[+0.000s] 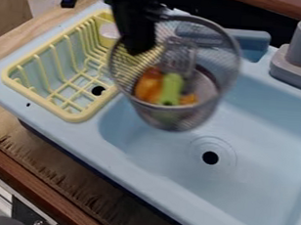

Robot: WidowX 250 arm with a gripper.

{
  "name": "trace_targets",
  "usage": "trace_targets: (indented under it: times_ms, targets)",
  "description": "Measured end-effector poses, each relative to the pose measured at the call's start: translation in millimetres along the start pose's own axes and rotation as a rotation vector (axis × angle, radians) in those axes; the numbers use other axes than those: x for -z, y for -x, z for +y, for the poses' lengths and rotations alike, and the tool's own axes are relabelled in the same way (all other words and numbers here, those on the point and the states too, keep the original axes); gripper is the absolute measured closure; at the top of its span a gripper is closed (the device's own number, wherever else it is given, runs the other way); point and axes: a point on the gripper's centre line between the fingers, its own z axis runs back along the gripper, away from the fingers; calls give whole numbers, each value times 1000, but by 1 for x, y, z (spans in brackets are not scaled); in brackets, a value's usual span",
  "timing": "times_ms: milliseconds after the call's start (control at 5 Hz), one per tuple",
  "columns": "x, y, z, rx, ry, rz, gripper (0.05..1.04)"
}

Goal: Move the objet in the basket

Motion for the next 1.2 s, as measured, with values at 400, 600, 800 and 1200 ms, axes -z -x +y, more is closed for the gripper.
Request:
trace_targets:
  times_ms: [400, 600, 800, 1200]
  targets:
    - [33, -19, -21, -183, 39, 77, 1029]
    - [58, -23, -27, -245, 44, 95, 1029]
    - [72, -23, -36, -306, 63, 74, 1029]
    - [97, -9, -51, -357, 66, 113, 1029]
